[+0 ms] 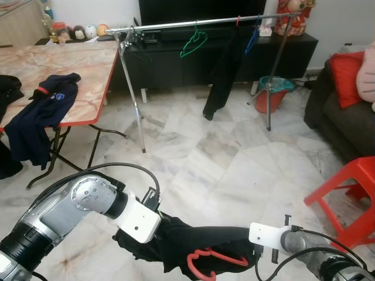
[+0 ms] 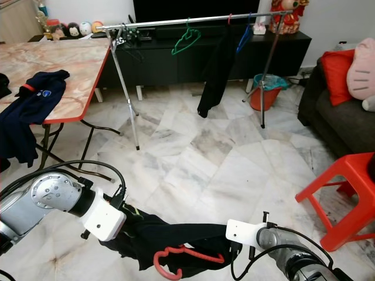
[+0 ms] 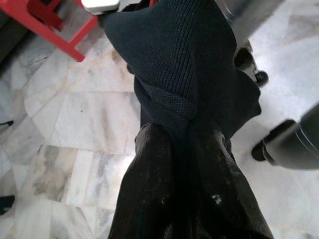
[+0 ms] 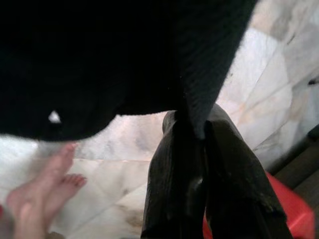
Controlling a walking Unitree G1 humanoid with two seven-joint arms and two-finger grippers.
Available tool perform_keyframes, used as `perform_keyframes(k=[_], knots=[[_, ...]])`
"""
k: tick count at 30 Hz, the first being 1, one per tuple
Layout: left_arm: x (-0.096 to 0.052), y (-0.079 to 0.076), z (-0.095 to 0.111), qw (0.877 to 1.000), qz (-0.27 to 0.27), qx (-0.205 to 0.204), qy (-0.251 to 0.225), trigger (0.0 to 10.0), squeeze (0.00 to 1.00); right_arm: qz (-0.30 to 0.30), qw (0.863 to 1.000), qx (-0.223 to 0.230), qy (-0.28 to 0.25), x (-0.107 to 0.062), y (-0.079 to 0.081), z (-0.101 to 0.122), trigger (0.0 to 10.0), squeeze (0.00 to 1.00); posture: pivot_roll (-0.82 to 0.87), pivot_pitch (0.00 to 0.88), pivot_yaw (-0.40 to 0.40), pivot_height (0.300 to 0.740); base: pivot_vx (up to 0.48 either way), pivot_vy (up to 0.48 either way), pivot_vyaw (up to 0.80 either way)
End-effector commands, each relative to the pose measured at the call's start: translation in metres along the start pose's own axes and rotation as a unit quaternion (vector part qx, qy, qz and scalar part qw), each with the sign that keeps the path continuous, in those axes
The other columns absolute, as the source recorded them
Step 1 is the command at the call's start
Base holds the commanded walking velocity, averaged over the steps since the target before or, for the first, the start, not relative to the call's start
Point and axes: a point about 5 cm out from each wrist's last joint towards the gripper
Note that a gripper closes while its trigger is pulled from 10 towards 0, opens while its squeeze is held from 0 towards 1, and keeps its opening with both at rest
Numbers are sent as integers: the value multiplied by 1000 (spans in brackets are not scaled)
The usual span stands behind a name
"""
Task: Hang hanger
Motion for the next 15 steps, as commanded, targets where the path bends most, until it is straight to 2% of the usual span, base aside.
perform_keyframes(k=[1, 2, 3, 4, 6, 7, 8, 9, 11, 12, 14, 15], knots=[[-16, 10, -2, 999, 34, -2, 13, 10000, 0, -13, 997, 78, 18, -3, -5, -12, 0, 0, 93, 0, -4, 740, 0, 0, 0], [-15, 10, -3, 999, 38, -9, 12, 10000, 0, -15, 993, 117, -2, -2, -6, -7, 0, 0, 92, 0, -3, 740, 0, 0, 0], [-12, 9, -5, 998, 46, -30, 11, 10000, 0, -25, 977, 207, -42, -1, -11, 5, 8118, 0, 92, 0, -3, 740, 0, 0, 0], [-10, 8, -6, 998, 48, -37, 12, 10000, 0, -29, 968, 243, -60, -1, -14, 9, 10000, 0, 87, 0, -2, 740, 0, 0, 0], [-8, 7, -8, 998, 49, -44, 14, 10000, 0, -39, 953, 285, -97, -2, -20, 18, 10000, 0, 87, 0, 0, 740, 0, 0, 0], [-5, 6, -9, 997, 50, -49, 15, 10000, 0, -46, 939, 315, -130, -3, -26, 26, 10000, 0, 84, 0, 2, 740, 0, 0, 0], [-5, 6, -9, 997, 50, -49, 15, 10000, 0, -46, 939, 315, -130, -3, -26, 26, 10000, 0, 84, 0, 2, 740, 0, 0, 0], [-3, 3, -11, 998, 41, -50, 24, 10000, 0, -44, 927, 339, -154, -4, -31, 31, 10000, 0, 78, 0, 4, 740, 0, 0, 0], [-1, -1, -15, 997, 31, -51, 42, 10000, 0, -40, 921, 342, -181, -6, -35, 37, 10000, 0, 77, 0, 5, 740, 0, 0, 0], [1, -4, -19, 996, 27, -59, 55, 10000, 0, -40, 910, 362, -195, -8, -39, 39, 10000, 1000, 77, 0, 5, 740, 0, 0, 0], [1, -4, -20, 996, 27, -63, 59, 10000, 0, -39, 905, 373, -200, -8, -40, 40, 10000, 1000, 77, 0, 6, 740, 0, 0, 0], [1, -5, -23, 994, 35, -80, 63, 10000, 0, -32, 900, 381, -209, -9, -42, 41, 10000, 1000, 75, 0, 7, 740, 0, 0, 0]])
Point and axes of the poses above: a point about 5 cm out from each wrist's last joint towards the gripper, its own x axis pointing out of the wrist towards the gripper, its own z axis along the axis of the wrist's last joint, y = z × x, and after that the axes turned 3 degrees about x, right-handed
